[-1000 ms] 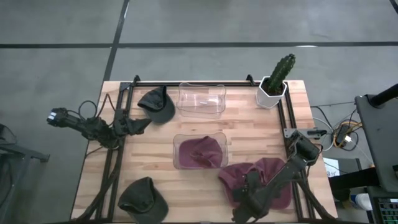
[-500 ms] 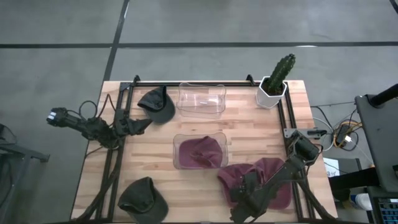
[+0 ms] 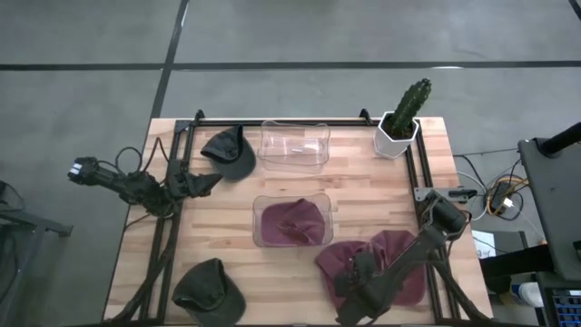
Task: Pick & Place hat
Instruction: Put the left red cap into the bottom transparent bin
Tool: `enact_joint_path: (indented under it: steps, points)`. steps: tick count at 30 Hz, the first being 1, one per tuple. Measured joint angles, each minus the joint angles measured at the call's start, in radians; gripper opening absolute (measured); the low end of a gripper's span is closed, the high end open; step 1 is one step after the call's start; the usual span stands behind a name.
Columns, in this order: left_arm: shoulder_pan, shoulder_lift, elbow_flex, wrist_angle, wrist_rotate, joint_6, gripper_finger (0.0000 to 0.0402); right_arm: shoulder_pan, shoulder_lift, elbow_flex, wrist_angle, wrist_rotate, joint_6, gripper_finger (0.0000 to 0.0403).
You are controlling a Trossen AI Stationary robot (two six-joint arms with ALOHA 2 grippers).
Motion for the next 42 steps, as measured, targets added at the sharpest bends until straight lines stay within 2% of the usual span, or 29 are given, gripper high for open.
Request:
enact_joint_path:
  steps: [12, 16, 21, 26, 31, 36, 42]
  points:
    - [0.0, 0.0, 0.0, 0.005, 0.0, -0.007, 0.0155, 0.01, -0.103, 0.18, -0.188, -0.003, -0.023, 0.001]
    - [0.0, 0.0, 0.0, 0.005, 0.0, -0.027, 0.0155, 0.011, -0.169, 0.19, -0.184, 0.071, -0.008, 0.0011]
    - [0.0, 0.0, 0.0, 0.005, 0.0, -0.049, 0.0155, 0.01, -0.222, 0.203, -0.187, 0.103, -0.009, 0.0011]
    - [0.0, 0.0, 0.0, 0.005, 0.0, -0.049, 0.0155, 0.01, -0.256, 0.223, -0.185, 0.231, -0.009, 0.0011]
    - [0.0, 0.0, 0.0, 0.007, 0.0, -0.05, 0.0155, -0.016, -0.263, 0.239, -0.181, 0.429, 0.0, 0.0011]
    - [0.0, 0.0, 0.0, 0.03, 0.001, -0.046, 0.0155, -0.079, -0.253, 0.241, -0.171, 0.732, -0.02, 0.0011]
    - [0.0, 0.005, 0.015, 0.049, 0.01, -0.029, 0.0155, -0.186, -0.232, 0.237, -0.138, 0.866, -0.085, 0.0011]
